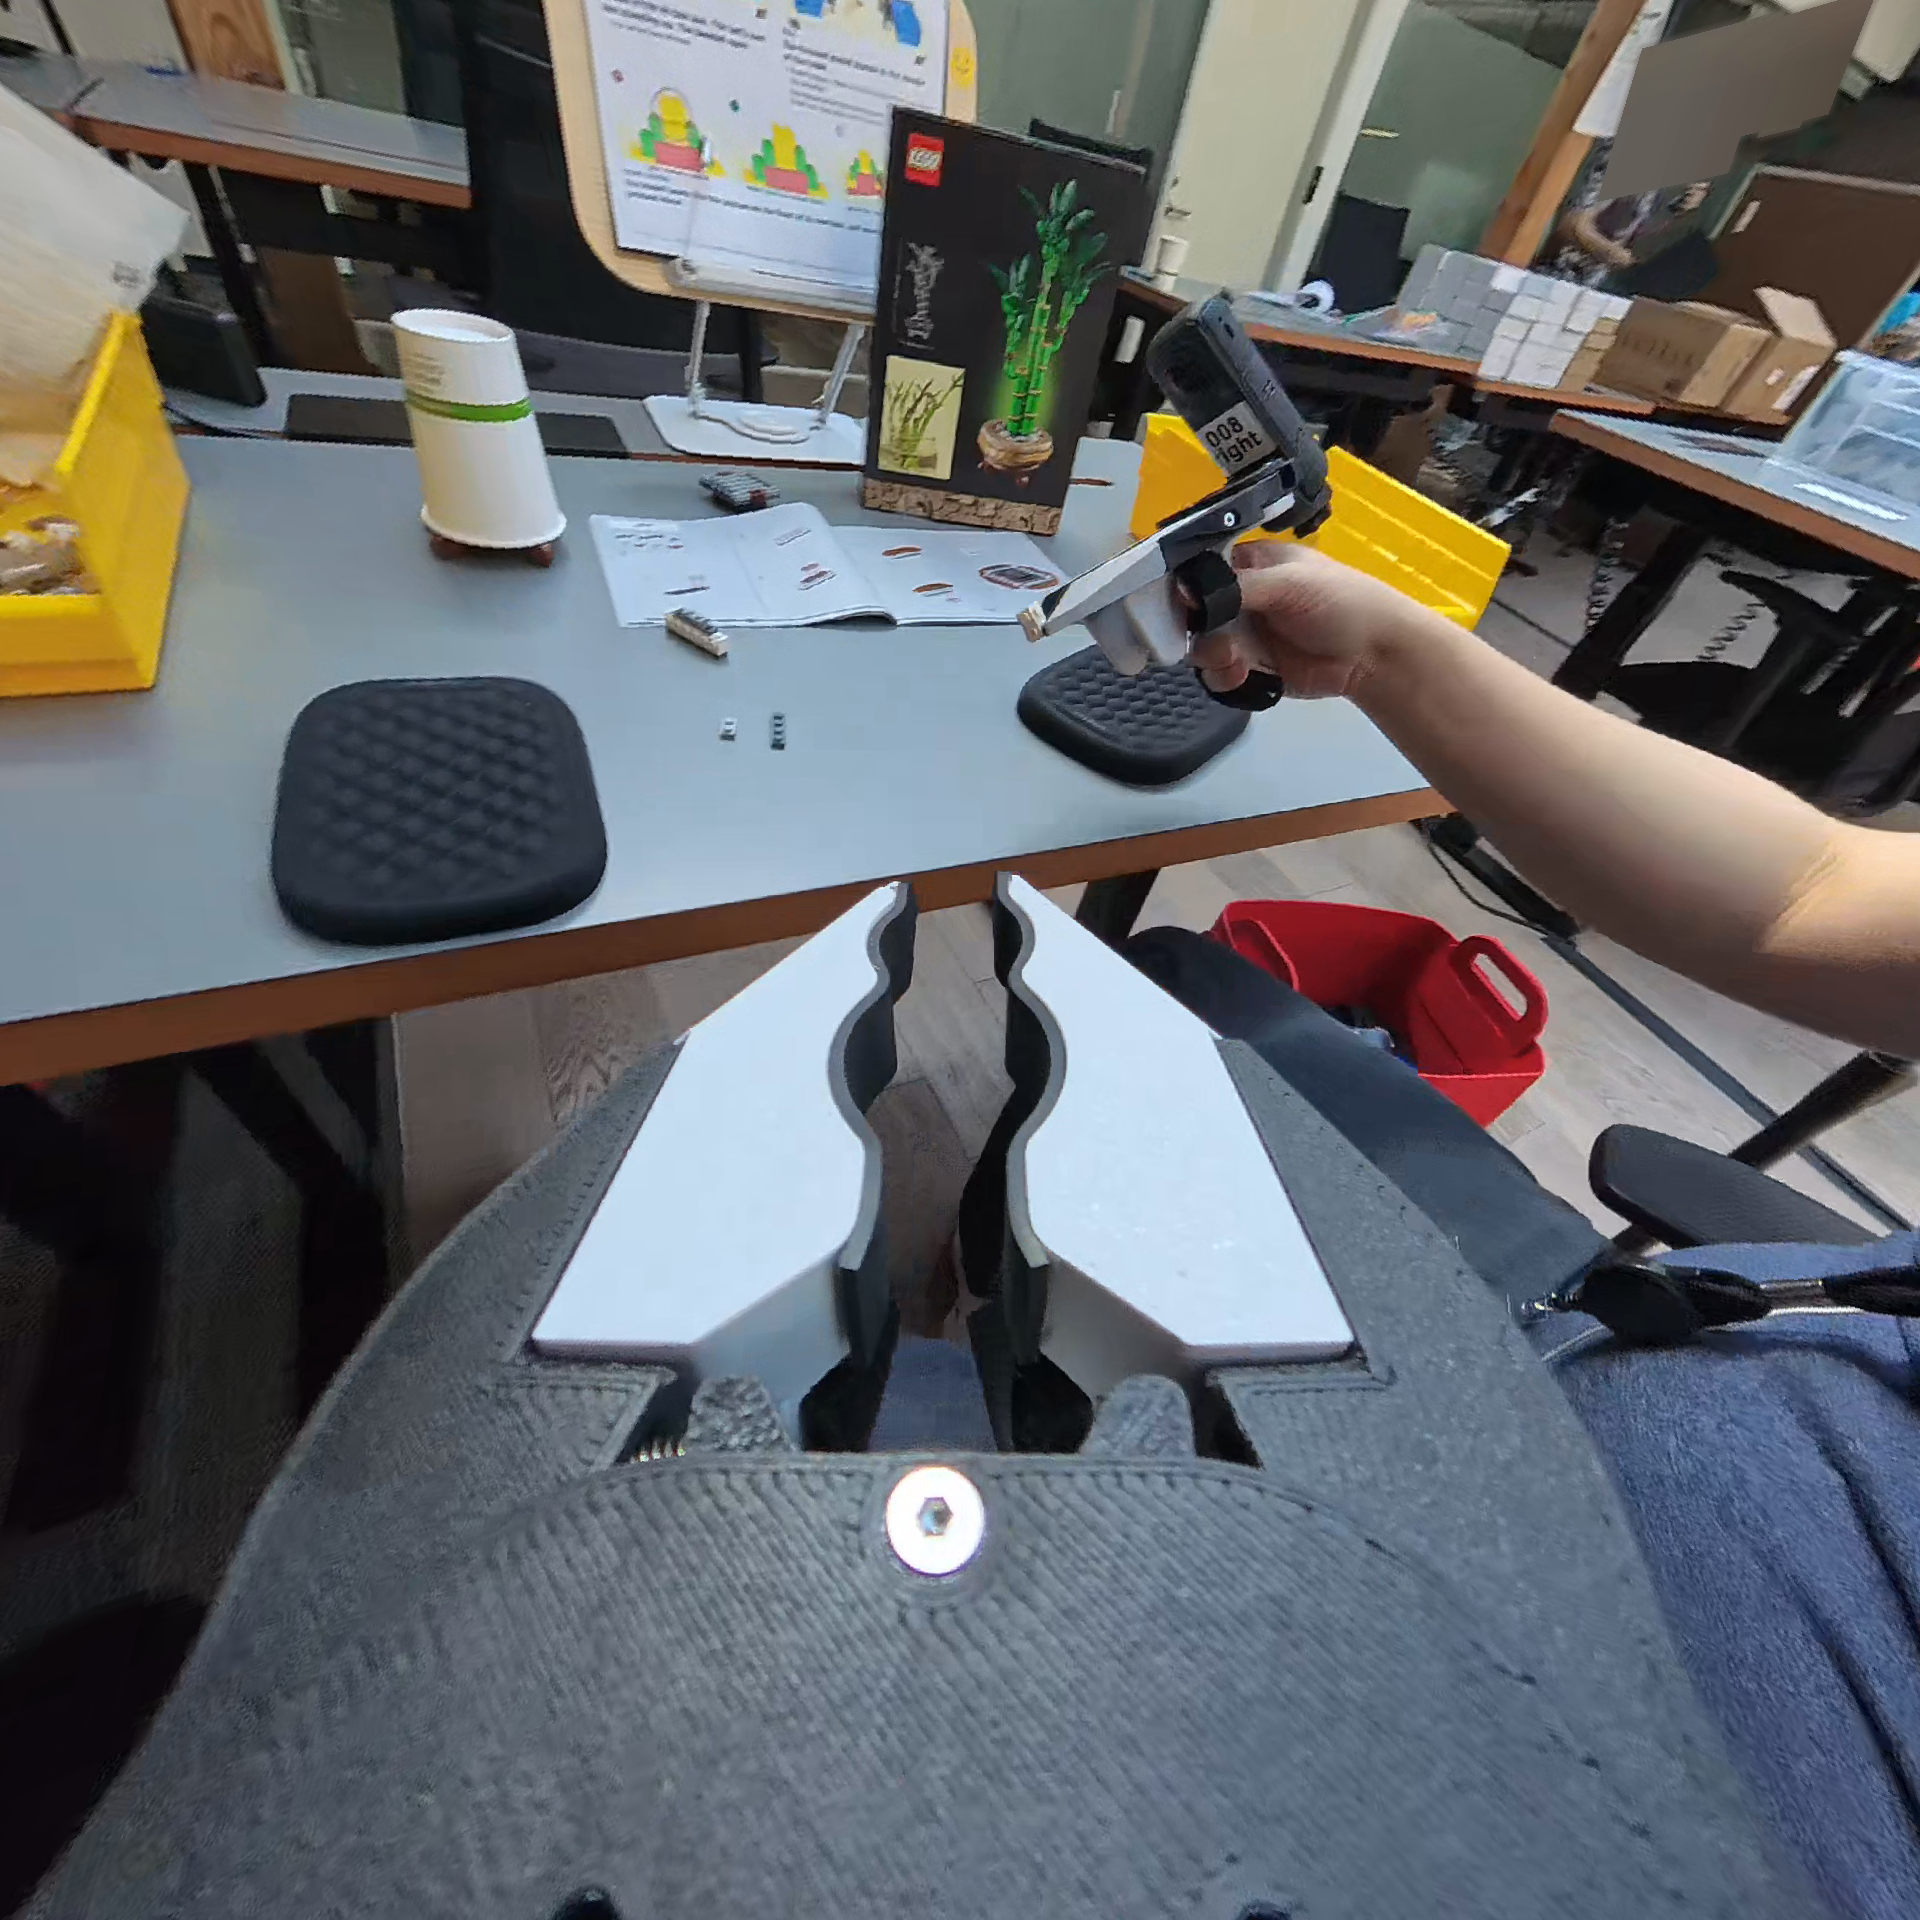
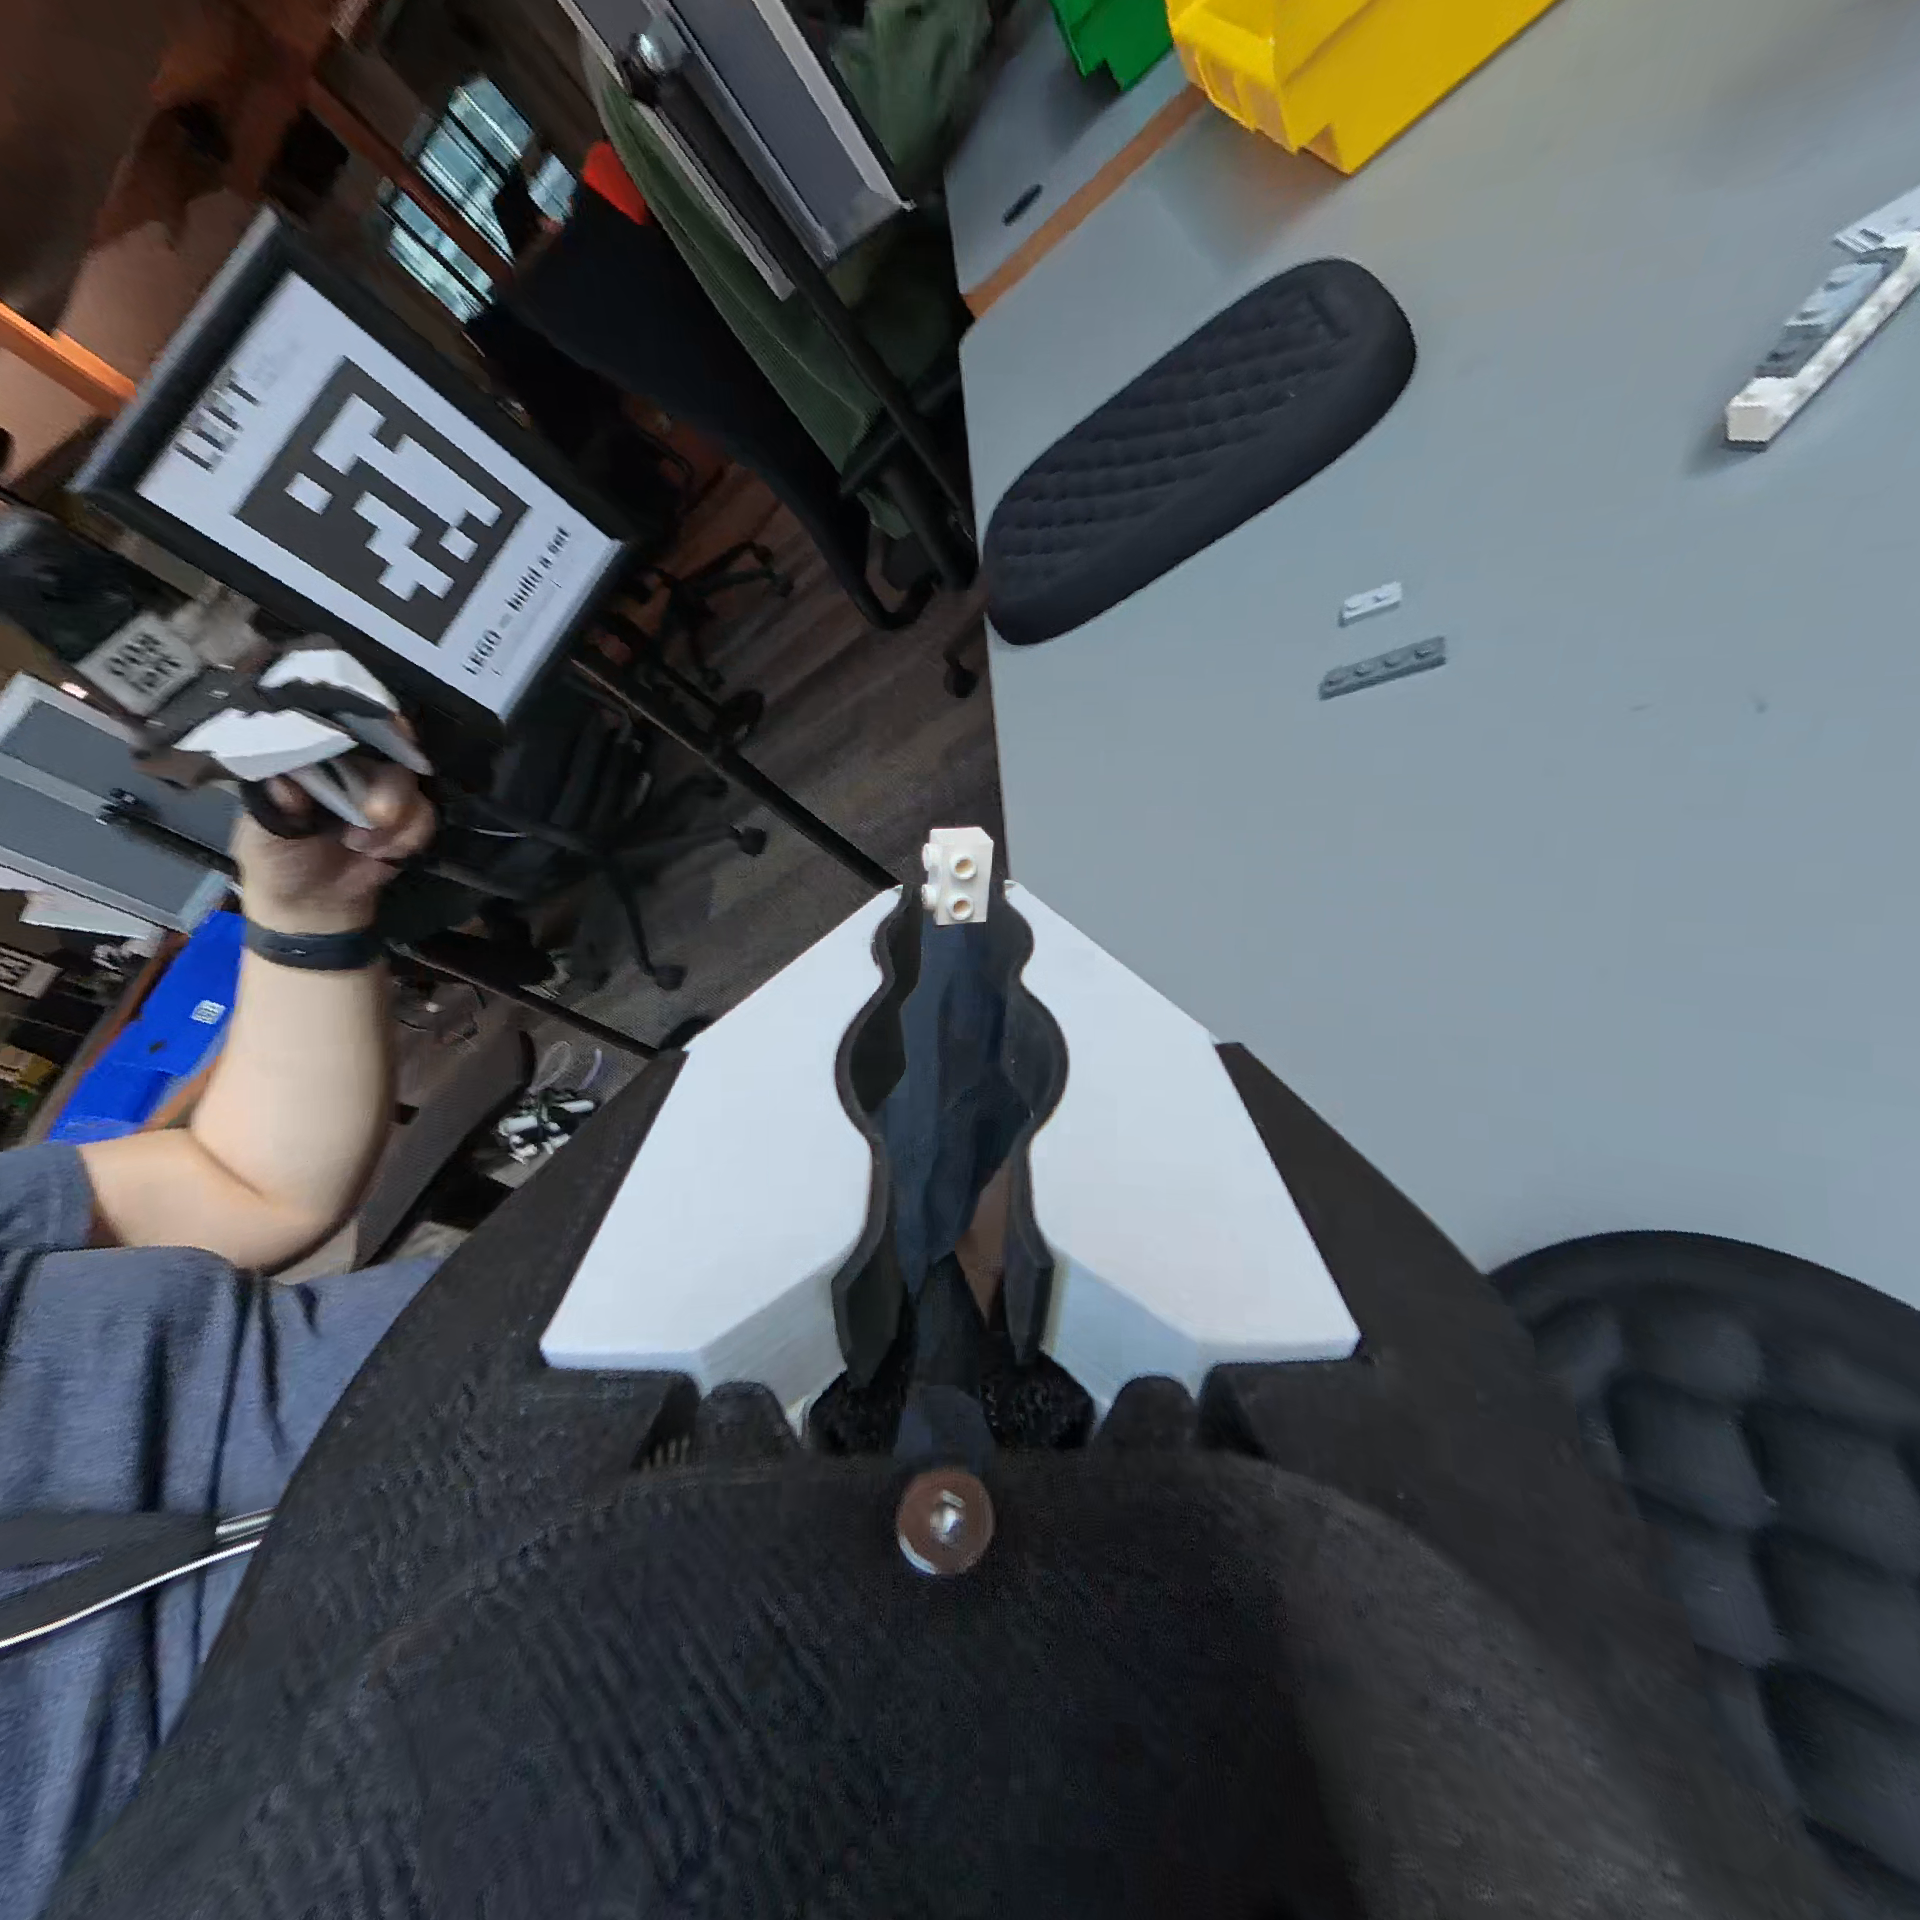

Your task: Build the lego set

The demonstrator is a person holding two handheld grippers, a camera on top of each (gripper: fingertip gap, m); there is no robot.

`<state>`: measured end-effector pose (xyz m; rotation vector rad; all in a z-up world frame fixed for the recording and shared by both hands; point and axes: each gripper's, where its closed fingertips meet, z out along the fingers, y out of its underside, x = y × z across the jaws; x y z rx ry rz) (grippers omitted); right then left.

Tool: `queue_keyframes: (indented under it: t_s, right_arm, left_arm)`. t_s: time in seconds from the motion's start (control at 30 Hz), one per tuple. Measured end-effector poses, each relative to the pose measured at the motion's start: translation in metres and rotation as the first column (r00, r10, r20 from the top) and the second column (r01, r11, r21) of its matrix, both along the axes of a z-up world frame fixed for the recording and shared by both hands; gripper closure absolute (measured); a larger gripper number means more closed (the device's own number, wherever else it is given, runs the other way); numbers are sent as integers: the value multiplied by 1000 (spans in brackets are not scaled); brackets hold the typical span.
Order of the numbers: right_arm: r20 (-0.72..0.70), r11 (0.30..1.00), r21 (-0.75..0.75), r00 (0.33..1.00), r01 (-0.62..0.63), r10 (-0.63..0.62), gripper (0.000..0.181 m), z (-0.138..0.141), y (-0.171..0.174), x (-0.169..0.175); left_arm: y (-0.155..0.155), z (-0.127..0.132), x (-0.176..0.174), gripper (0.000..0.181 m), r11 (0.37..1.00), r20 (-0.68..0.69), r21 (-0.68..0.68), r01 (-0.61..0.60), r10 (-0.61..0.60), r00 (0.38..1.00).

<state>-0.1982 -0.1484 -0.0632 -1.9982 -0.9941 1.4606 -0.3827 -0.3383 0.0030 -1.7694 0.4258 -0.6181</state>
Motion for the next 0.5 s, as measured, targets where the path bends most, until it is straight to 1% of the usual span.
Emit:
queue_keyframes:
  t_s: [0.07,0.17,0.23,0.3,0.4,0.5]
  right_arm:
    - [103,998,55,994,-25,19,170,-21,11,-4]
    - [241,985,165,970,-56,15,170,-45,29,-5]
    - [289,968,239,957,-77,5,170,-53,38,-5]
    - [318,951,296,948,-92,-7,170,-57,44,-4]
    - [332,920,370,943,-130,-1,170,-59,49,-5]
    - [364,897,420,931,-139,-26,170,-64,60,-3]
  left_arm:
    - [-21,8,-17,169,997,-41,-3,-76,76,996]
    - [-57,39,-33,170,984,-58,32,-175,176,983]
    - [-77,61,-40,170,969,-64,64,-240,244,968]
    - [-90,81,-44,171,948,-75,104,-300,308,948]
    - [-89,101,-46,172,923,-95,154,-352,369,925]
    - [-71,103,-41,171,926,-110,133,-353,368,923]
